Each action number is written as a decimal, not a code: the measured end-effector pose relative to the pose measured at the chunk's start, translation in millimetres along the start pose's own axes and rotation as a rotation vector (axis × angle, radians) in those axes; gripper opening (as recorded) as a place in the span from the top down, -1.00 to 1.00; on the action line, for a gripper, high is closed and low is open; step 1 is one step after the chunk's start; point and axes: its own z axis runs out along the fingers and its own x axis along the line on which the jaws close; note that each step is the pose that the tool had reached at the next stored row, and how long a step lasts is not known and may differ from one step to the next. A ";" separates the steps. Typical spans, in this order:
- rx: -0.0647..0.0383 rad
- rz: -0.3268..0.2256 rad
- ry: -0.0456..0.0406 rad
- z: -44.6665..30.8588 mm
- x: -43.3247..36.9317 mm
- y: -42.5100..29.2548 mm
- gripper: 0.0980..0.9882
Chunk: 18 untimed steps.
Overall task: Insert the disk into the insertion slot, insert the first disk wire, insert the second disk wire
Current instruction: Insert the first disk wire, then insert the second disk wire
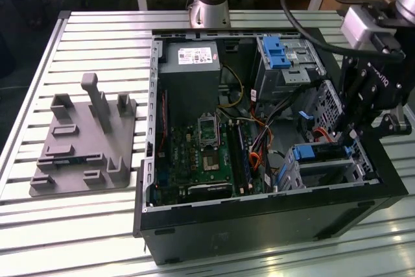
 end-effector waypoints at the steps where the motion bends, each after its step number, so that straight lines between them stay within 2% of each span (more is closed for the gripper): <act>1: 0.000 0.000 -0.0001 -4.5 0.2 0.2 0.54; 3: 0.000 0.000 0.0001 -11.9 0.5 0.6 0.54; 4: 0.000 0.000 0.0001 -13.2 0.6 0.6 0.54; 11: 0.002 0.000 -0.0022 -13.4 0.6 0.7 0.54; 13: 0.006 0.000 -0.0068 -13.4 0.6 0.7 0.54; 18: 0.007 0.000 -0.0084 -13.4 0.6 0.7 0.54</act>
